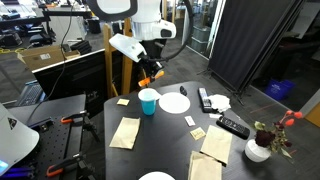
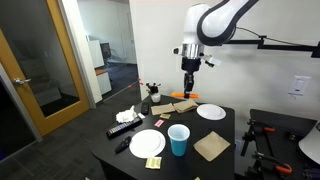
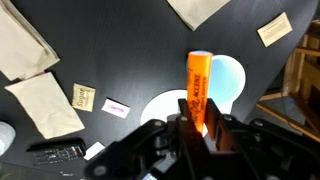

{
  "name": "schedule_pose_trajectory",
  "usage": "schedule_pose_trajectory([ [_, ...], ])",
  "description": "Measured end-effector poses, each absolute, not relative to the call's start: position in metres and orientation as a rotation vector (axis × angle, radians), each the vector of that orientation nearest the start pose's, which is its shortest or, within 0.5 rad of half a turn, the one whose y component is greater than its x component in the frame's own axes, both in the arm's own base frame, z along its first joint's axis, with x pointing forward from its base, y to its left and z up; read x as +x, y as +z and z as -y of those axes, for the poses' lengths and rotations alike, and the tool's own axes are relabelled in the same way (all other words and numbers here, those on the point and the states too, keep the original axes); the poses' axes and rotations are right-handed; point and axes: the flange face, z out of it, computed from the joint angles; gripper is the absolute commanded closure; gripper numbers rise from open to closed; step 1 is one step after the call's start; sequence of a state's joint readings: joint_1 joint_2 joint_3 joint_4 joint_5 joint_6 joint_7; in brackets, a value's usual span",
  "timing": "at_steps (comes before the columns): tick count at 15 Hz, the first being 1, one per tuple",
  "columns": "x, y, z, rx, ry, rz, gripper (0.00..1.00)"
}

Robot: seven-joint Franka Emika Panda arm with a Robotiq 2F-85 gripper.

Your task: Take the marker from the table and place it in the blue cup

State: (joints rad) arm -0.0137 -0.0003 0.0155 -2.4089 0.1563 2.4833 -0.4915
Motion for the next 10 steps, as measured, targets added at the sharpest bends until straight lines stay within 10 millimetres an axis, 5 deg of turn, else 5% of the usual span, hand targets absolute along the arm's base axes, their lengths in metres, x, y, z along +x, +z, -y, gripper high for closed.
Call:
schedule_pose_trajectory([
  [10,0.504,0.279,-0.003,-2.615,-0.388,0.922,0.95],
])
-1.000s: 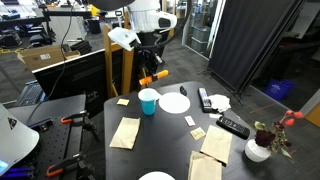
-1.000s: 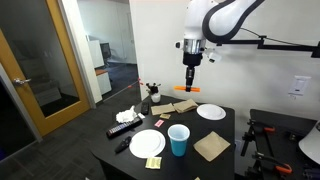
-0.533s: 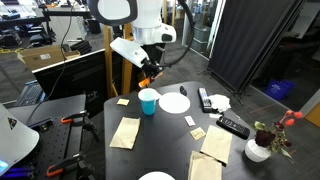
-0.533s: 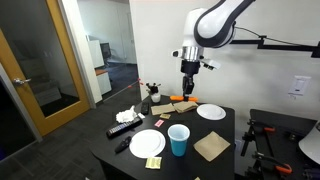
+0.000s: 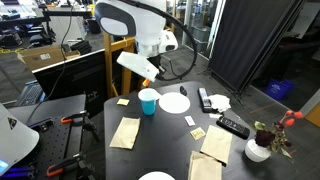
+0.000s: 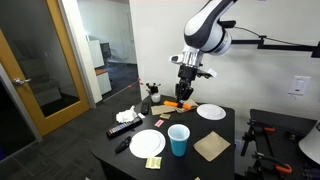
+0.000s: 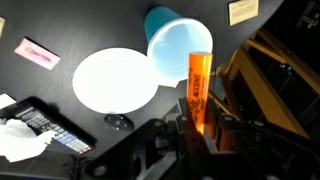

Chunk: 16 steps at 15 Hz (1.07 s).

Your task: Take the marker from the table and place it in the blue cup

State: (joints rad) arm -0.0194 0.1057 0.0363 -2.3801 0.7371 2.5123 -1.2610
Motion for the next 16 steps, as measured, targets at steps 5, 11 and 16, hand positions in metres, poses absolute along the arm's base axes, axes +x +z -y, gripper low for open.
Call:
schedule_pose_trajectory([
  [5,0.508,0.270,0.002,-2.450,-0.632,1.021,0.95],
  [11,0.507,0.254,0.012,-2.220,-0.854,1.149,0.95],
  [16,0.503,0.241,0.017,-2.015,-0.942,1.287,0.95],
])
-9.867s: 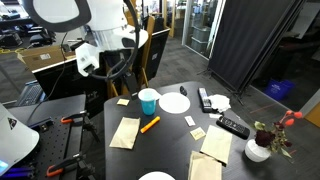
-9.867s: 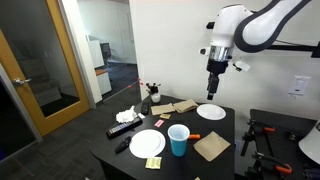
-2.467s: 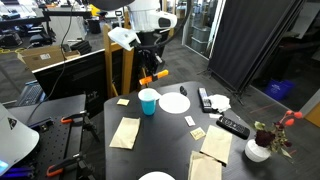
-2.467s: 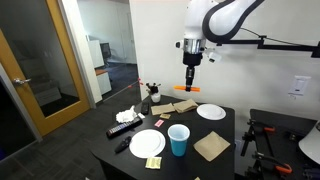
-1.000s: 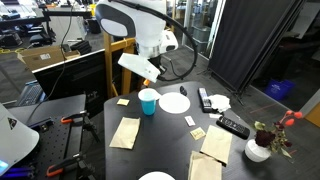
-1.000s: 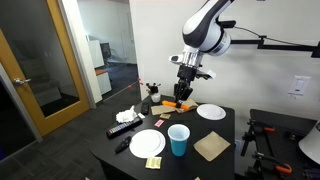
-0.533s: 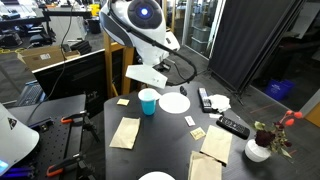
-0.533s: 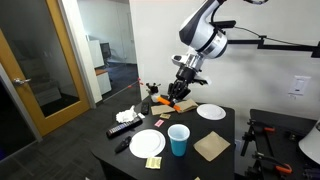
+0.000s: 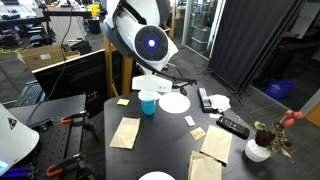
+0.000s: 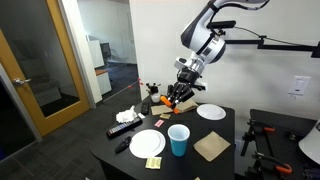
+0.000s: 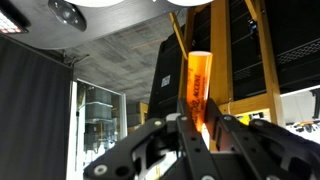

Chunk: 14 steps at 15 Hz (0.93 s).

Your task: Take the marker from the table and place it in the blue cup

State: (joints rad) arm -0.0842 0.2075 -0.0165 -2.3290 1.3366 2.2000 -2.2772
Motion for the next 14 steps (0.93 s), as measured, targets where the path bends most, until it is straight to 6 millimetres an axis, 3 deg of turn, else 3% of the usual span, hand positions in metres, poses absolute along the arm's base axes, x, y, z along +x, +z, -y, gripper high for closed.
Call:
schedule_pose_trajectory([
  [5,0.499,0.231,0.015,-1.807,-1.009,1.388,0.95],
  [6,0.498,0.230,0.014,-1.764,-1.015,1.404,0.80],
  [12,0.500,0.225,0.013,-1.686,-1.008,1.428,0.80],
  [13,0.500,0.225,0.013,-1.686,-1.009,1.428,0.95],
  [14,0.500,0.225,0.013,-1.685,-1.009,1.428,0.95],
])
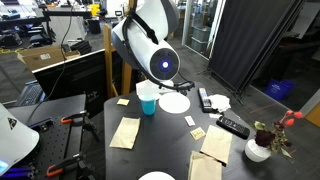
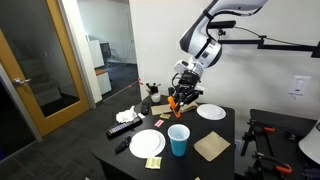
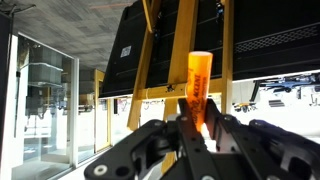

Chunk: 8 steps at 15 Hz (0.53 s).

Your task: Take the marker from the table and place it in the blue cup

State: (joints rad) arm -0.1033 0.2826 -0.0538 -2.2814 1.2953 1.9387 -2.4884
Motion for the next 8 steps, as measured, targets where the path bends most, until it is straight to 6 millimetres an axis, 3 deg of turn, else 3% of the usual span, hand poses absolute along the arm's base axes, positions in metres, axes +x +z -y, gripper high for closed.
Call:
schedule_pose_trajectory([
  [4,0.498,0.220,0.014,-1.651,-1.013,1.404,0.95],
  [8,0.493,0.213,0.029,-1.549,-1.070,1.377,0.95],
])
